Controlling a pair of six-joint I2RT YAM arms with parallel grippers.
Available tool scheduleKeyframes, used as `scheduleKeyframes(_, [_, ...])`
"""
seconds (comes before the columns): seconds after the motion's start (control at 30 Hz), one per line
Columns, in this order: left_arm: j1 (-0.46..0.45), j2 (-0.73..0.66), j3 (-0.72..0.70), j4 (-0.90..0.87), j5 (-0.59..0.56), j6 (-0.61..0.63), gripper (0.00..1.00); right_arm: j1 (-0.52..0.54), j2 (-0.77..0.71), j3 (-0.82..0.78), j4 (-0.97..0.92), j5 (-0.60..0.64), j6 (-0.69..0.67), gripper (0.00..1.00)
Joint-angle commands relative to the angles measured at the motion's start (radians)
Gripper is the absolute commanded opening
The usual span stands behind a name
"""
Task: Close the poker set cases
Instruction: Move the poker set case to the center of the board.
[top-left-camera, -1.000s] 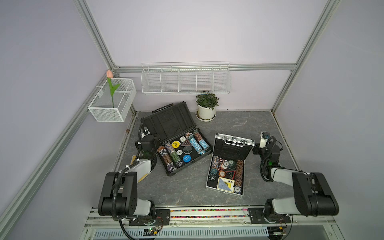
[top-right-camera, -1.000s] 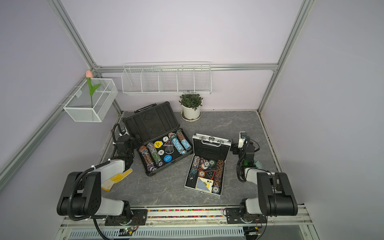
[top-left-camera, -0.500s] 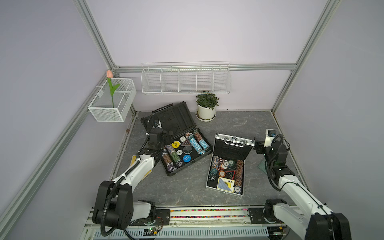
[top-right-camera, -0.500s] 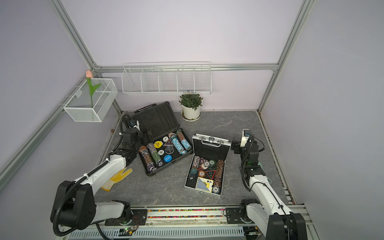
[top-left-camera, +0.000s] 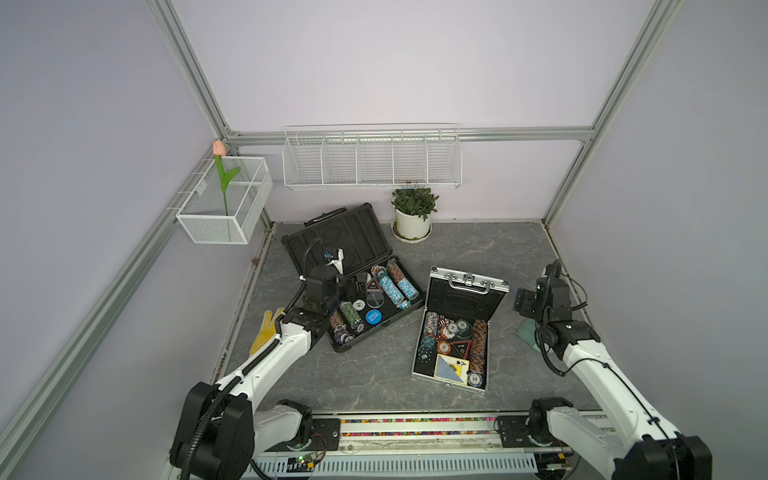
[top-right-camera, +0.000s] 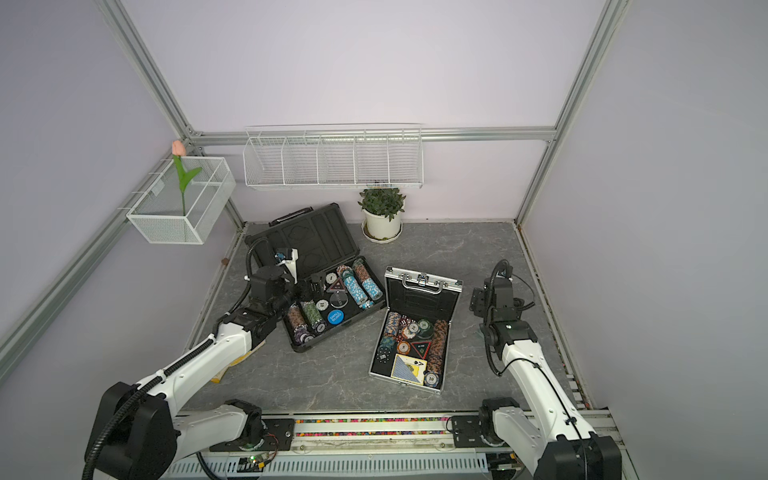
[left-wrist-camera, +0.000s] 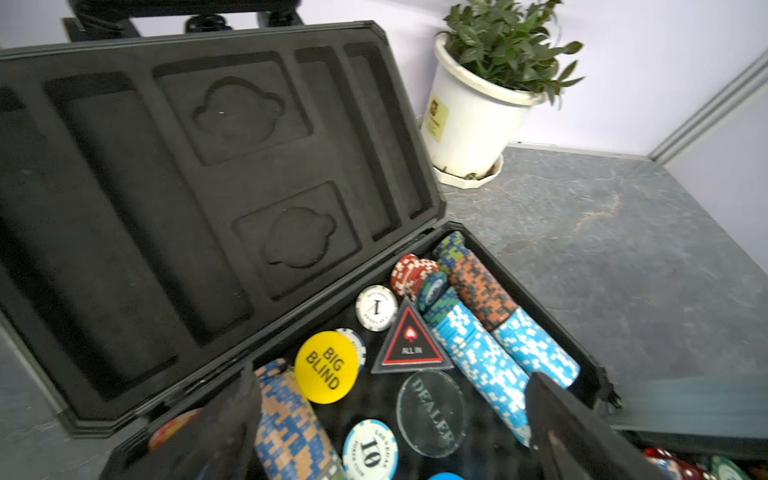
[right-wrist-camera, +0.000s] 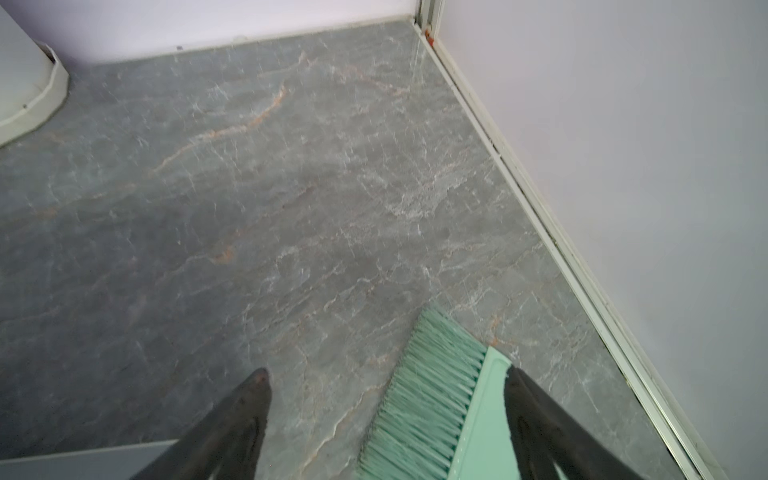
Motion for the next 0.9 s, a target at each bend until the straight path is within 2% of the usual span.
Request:
scheduleKeyframes(0.0, [-0.029,-0.011,0.0,-0.006,0.036,-0.002,1.0,0.02,0.007,0.039,-0.175,0.023,0.078,0.88])
scheduleKeyframes(0.27, [-0.096,-0.001,0.004,0.004,0.057,0.002,1.0,0.06,-0.103,0.025,-0.303,-0.081,0.155,0.88])
scheduleKeyframes(0.5, [-0.159,0.025,0.014,-0.005,0.037,0.016,1.0,0.087,-0.198,0.005,-0.373,-0.197,0.143,0.91])
scheduleKeyframes(0.73, [-0.204,0.061,0.014,0.014,0.031,0.007,1.0,0.153,-0.282,-0.038,-0.244,-0.384,0.096,0.94])
scheduleKeyframes(0.87, [-0.221,0.09,0.023,0.027,0.029,0.002,1.0,0.165,-0.304,-0.065,-0.138,-0.386,0.093,0.95])
